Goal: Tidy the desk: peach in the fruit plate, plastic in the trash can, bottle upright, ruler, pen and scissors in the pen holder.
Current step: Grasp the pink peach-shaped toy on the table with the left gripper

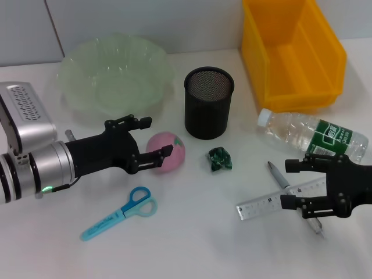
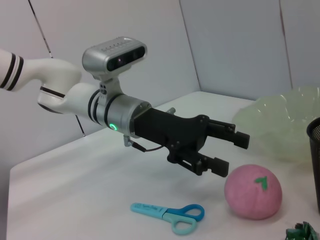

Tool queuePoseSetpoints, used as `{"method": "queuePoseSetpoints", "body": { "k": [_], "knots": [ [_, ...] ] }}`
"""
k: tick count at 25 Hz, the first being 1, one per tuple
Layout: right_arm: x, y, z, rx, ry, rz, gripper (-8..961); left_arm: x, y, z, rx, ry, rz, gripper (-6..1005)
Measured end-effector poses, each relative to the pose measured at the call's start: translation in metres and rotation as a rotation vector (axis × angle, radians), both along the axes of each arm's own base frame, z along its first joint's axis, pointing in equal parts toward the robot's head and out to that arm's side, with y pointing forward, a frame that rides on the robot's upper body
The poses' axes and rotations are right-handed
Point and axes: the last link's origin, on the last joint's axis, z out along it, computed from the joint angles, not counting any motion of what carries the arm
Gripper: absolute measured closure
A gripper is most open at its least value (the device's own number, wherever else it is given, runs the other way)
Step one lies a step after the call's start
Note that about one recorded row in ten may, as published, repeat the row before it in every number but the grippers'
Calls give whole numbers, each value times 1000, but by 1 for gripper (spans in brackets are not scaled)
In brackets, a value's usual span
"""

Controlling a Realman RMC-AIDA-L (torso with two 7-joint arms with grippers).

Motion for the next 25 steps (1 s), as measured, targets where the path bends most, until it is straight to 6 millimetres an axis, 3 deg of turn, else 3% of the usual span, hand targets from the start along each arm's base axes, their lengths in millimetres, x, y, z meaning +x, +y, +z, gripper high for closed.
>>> {"method": "queuePoseSetpoints", "body": {
  "k": [9,20,25],
  "knots": [
    [-5,5,-2,-3,1,17,104,-9,1,-14,-9,82,48,261],
    [-8,8,-5,-2,3,21,105,-16,2,-17,0,122,73,280],
    [-9,8,-5,-3,3,22,105,-16,2,-18,0,122,78,490]
  ]
}}
